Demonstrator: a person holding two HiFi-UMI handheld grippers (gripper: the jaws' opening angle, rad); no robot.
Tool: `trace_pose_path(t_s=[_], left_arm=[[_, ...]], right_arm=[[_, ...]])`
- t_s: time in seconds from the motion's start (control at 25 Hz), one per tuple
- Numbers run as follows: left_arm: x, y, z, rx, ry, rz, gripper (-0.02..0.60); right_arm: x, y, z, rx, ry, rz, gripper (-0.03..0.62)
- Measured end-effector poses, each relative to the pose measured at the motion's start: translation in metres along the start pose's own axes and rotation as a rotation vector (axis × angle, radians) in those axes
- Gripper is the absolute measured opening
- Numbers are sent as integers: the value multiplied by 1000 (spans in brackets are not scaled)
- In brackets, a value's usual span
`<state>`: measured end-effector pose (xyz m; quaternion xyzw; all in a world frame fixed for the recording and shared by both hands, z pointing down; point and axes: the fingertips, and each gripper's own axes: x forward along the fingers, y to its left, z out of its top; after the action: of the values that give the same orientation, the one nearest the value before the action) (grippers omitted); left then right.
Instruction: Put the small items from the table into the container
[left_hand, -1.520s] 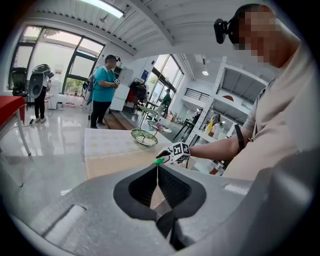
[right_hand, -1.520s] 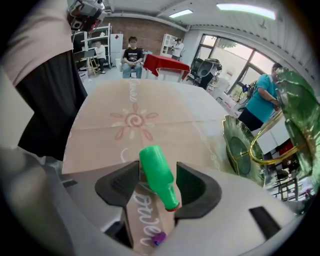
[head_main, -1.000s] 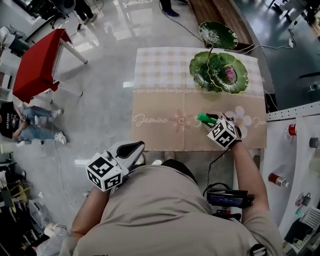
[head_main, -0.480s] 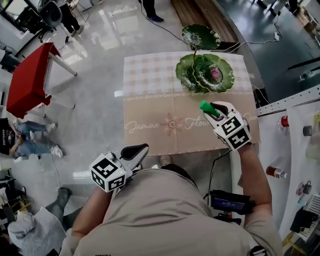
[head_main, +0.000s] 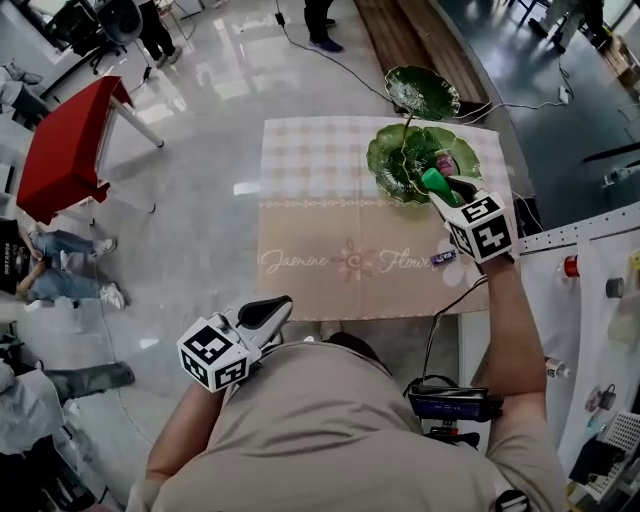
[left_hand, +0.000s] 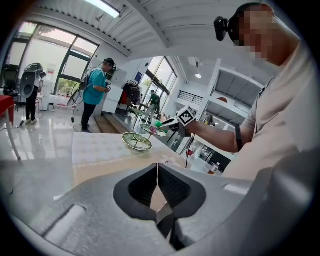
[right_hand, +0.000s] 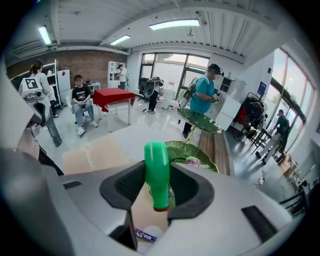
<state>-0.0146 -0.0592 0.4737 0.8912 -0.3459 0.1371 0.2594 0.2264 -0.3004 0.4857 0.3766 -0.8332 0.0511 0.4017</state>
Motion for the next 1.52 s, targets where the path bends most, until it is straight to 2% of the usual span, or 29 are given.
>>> trace_pose_path(t_s=[0.24, 0.76, 0.96, 1.32, 1.52], left_arm=[[-14, 16, -5, -32, -9, 46, 11], [-35, 31, -4, -31, -19, 76, 11], [-39, 33, -2, -26, -18, 64, 11], [-55, 36, -6, -12, -15, 27, 11], [-72, 35, -8, 1, -26, 2, 11]], right_arm=[[35, -21, -3, 53, 63, -18, 163], [65, -33, -22, 183, 118, -31, 173], [66, -35, -24, 210, 106, -43, 187], [34, -33, -7, 219, 31, -134, 192], [2, -1, 5, 214, -30, -163, 190]])
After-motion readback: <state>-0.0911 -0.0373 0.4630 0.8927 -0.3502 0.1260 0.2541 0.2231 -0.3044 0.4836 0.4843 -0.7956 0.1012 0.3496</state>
